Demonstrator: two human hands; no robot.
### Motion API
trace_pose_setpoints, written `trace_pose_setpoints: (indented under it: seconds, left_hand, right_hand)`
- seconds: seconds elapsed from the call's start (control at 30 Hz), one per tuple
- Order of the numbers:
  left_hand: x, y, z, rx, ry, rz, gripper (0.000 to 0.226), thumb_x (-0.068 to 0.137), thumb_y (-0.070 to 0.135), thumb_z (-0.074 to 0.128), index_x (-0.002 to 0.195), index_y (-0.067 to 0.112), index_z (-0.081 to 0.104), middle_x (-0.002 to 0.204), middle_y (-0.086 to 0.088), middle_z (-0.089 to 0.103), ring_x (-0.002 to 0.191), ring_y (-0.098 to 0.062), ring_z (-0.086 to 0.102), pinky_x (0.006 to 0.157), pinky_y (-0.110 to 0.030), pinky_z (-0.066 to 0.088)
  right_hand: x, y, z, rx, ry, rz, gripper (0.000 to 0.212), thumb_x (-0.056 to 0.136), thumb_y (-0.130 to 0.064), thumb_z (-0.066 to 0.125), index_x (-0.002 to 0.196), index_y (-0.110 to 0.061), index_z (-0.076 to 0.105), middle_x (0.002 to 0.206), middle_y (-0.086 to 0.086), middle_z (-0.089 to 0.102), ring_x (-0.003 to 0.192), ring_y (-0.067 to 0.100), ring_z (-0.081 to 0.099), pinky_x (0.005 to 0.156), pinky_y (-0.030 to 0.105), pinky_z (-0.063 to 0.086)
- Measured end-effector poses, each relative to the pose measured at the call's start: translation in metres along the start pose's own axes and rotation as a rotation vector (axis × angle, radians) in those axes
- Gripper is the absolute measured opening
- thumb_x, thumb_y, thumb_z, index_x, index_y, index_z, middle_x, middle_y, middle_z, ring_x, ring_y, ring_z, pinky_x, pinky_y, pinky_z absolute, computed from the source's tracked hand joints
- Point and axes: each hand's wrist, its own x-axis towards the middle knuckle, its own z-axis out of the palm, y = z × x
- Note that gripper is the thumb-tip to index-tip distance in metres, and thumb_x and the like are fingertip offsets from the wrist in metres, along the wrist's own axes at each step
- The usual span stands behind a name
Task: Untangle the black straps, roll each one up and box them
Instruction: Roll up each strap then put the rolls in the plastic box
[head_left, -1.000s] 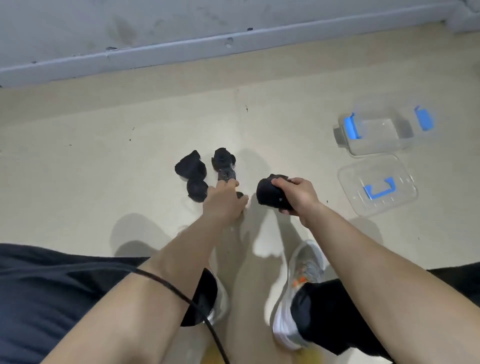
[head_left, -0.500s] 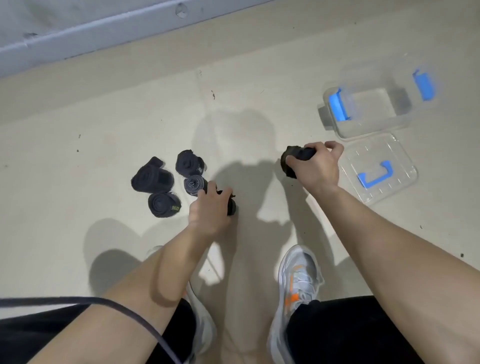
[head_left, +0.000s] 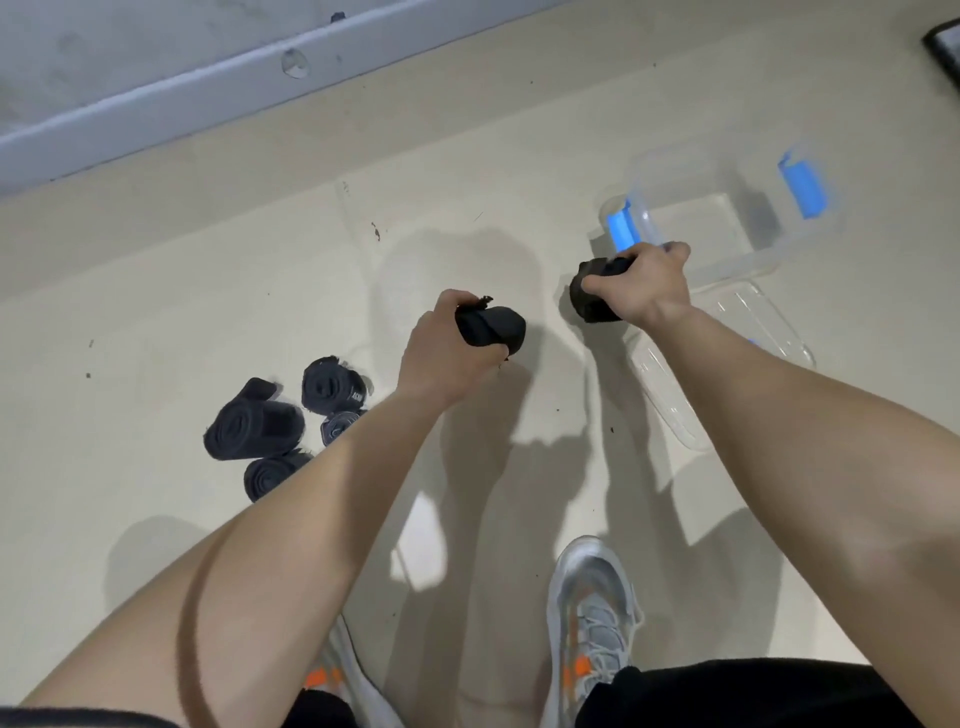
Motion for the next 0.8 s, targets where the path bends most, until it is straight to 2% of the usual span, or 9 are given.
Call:
trace_pose_setpoints:
  seconds: [0.13,0.17,0.23,0.33,0.43,0.53,0.6,0.7,0.8]
  left_hand:
    - [0.001,-0.002,-0.011,-0.073,0.118,0.02,0.059,0.07,0.031,0.082,0.122,0.039,0.054,0.121,0.009,0.061,0.107,-0.011,0.059,0.084,-0.024,0.048]
    - [-0.002,-0.001,-0.016,-0.079,0.16,0.031,0.059,0.071,0.031,0.082,0.123,0.038,0.055,0.12,0.008,0.061,0.106,-0.011,0.059,0.082,-0.02,0.047]
    - [-0.009,0.002,-0.029,-0.076,0.26,0.057,0.059,0.074,0.031,0.08,0.128,0.034,0.055,0.119,0.005,0.059,0.103,-0.011,0.059,0.079,-0.016,0.045]
    - [-0.026,0.003,-0.059,-0.023,0.446,0.062,0.06,0.079,0.032,0.074,0.134,0.037,0.051,0.125,0.0,0.051,0.11,-0.017,0.056,0.092,-0.028,0.046]
    - [-0.04,0.001,-0.094,0.051,0.534,0.025,0.067,0.079,0.034,0.074,0.139,0.036,0.046,0.129,-0.003,0.05,0.118,-0.025,0.053,0.097,-0.033,0.045]
    - [-0.049,0.004,-0.117,0.111,0.517,0.056,0.069,0.077,0.034,0.076,0.139,0.032,0.045,0.128,0.001,0.056,0.118,-0.025,0.054,0.095,-0.036,0.046]
    - [-0.047,0.01,-0.122,0.146,0.477,0.107,0.066,0.077,0.033,0.078,0.136,0.029,0.048,0.125,0.003,0.059,0.115,-0.023,0.055,0.089,-0.031,0.044]
    - [-0.032,0.02,-0.12,0.204,0.381,0.166,0.065,0.076,0.031,0.08,0.134,0.029,0.05,0.123,0.004,0.063,0.111,-0.02,0.058,0.086,-0.03,0.044]
    - [-0.009,0.025,-0.108,0.319,0.186,0.205,0.068,0.072,0.032,0.083,0.133,0.031,0.051,0.122,0.003,0.064,0.109,-0.023,0.06,0.089,-0.037,0.05]
  right_hand:
    - [-0.02,-0.02,0.017,0.088,-0.026,-0.005,0.046,0.072,-0.042,0.076,0.108,-0.016,0.064,0.122,0.001,0.036,0.087,0.026,0.067,0.09,0.036,0.056]
    - [-0.03,-0.027,0.023,0.132,-0.052,-0.01,0.047,0.068,-0.045,0.076,0.106,-0.017,0.066,0.12,0.001,0.04,0.085,0.024,0.068,0.088,0.036,0.057]
    - [-0.05,-0.04,0.039,0.272,-0.112,-0.019,0.042,0.058,-0.05,0.075,0.088,-0.02,0.07,0.116,0.007,0.057,0.08,0.019,0.07,0.081,0.035,0.062]
    - [-0.087,-0.064,0.058,0.405,-0.247,-0.013,0.029,0.069,-0.042,0.08,0.074,-0.018,0.065,0.088,0.006,0.069,0.072,0.018,0.067,0.065,0.036,0.064]
    - [-0.12,-0.083,0.066,0.474,-0.368,-0.031,0.026,0.075,-0.034,0.081,0.077,-0.014,0.064,0.082,0.003,0.065,0.074,0.02,0.066,0.069,0.04,0.062]
    - [-0.132,-0.092,0.059,0.501,-0.352,-0.109,0.034,0.075,-0.032,0.08,0.088,-0.004,0.065,0.078,0.0,0.061,0.076,0.02,0.062,0.071,0.036,0.058]
    - [-0.128,-0.091,0.049,0.483,-0.279,-0.161,0.034,0.076,-0.028,0.079,0.094,-0.003,0.065,0.08,-0.003,0.06,0.079,0.017,0.061,0.073,0.029,0.051]
    - [-0.116,-0.091,0.035,0.36,-0.189,-0.218,0.051,0.074,-0.031,0.085,0.117,-0.014,0.062,0.104,-0.004,0.064,0.097,0.015,0.062,0.083,0.026,0.05]
    - [-0.099,-0.092,0.03,0.17,-0.147,-0.286,0.066,0.074,-0.032,0.086,0.129,-0.015,0.056,0.114,-0.002,0.058,0.101,0.015,0.056,0.084,0.026,0.046]
